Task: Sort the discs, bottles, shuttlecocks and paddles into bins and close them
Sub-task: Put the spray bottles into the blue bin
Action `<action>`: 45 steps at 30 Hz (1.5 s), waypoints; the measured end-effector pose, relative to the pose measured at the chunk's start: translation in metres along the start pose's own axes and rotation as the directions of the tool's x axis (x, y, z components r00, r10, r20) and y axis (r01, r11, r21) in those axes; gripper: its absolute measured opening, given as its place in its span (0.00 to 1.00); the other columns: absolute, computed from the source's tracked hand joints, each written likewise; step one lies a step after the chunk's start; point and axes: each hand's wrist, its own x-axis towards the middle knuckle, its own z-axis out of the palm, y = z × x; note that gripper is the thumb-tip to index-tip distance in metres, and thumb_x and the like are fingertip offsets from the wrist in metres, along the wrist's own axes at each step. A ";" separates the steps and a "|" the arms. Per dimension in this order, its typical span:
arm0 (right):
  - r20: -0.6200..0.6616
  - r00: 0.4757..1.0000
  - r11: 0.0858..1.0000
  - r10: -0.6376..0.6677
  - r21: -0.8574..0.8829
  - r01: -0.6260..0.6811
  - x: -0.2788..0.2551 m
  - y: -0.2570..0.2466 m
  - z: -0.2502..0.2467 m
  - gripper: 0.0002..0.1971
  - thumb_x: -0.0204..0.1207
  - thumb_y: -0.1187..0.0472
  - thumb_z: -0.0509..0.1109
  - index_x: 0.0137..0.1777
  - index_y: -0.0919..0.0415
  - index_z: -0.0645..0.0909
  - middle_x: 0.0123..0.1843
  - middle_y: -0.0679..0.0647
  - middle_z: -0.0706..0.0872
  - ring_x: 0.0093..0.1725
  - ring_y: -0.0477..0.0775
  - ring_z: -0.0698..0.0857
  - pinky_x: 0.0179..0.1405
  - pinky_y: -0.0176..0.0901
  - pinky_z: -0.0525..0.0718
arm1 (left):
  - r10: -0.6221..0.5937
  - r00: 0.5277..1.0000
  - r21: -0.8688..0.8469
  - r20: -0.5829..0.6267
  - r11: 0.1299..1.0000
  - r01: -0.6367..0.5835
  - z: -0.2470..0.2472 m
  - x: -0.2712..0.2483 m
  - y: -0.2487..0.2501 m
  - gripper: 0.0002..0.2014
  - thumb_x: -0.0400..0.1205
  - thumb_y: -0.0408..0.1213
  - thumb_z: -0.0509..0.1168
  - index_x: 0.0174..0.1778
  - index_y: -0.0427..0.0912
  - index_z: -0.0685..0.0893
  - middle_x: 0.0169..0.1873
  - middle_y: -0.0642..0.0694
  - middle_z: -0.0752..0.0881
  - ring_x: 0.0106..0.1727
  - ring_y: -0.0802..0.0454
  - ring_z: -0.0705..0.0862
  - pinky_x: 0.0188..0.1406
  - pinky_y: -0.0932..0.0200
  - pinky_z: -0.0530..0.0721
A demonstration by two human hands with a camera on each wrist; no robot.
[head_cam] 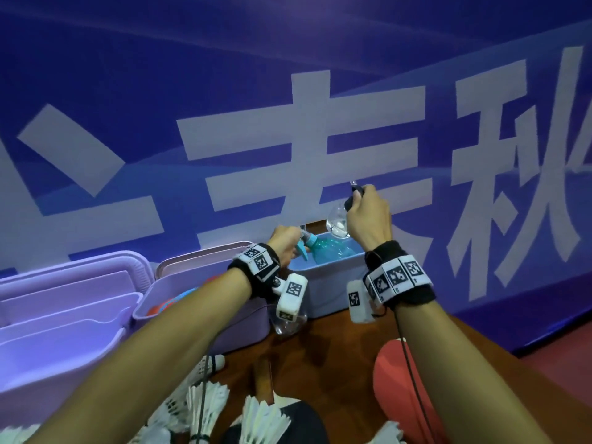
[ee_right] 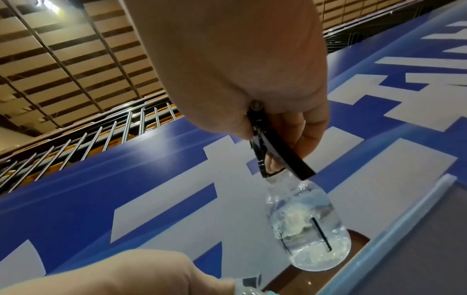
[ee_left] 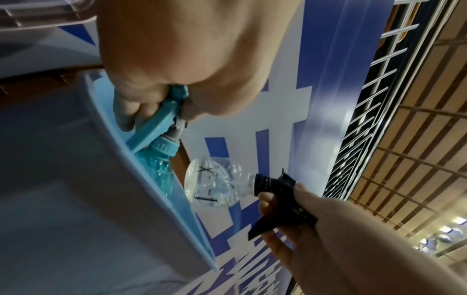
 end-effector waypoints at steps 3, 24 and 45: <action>0.075 0.997 0.999 0.031 -0.012 -0.030 -0.001 0.006 0.007 0.12 0.90 0.59 0.55 0.62 0.66 0.75 0.46 0.56 0.78 0.42 0.56 0.74 0.41 0.45 0.69 | -0.028 1.000 0.146 -0.010 0.989 0.029 0.007 0.007 -0.011 0.07 0.82 0.21 0.63 0.40 0.35 0.80 0.35 0.38 0.81 0.36 0.44 0.84 0.45 0.46 0.89; 0.153 0.982 0.992 0.108 0.046 -0.116 0.003 0.033 0.012 0.13 0.90 0.59 0.54 0.63 0.65 0.75 0.57 0.64 0.85 0.47 0.58 0.79 0.43 0.46 0.72 | -0.028 0.994 0.850 0.105 0.521 -0.075 0.031 0.002 -0.024 0.19 0.88 0.24 0.51 0.30 0.39 0.69 0.35 0.43 0.70 0.37 0.50 0.67 0.26 0.66 0.61; 0.397 0.915 0.876 0.075 -0.465 0.130 -0.021 0.049 0.052 0.08 0.76 0.63 0.67 0.52 0.59 0.86 0.54 0.56 0.86 0.60 0.63 0.81 0.65 0.62 0.73 | -0.031 0.962 0.926 0.271 0.281 -0.251 0.016 0.015 -0.037 0.15 0.90 0.45 0.53 0.53 0.46 0.85 0.48 0.51 0.80 0.55 0.51 0.76 0.55 0.58 0.73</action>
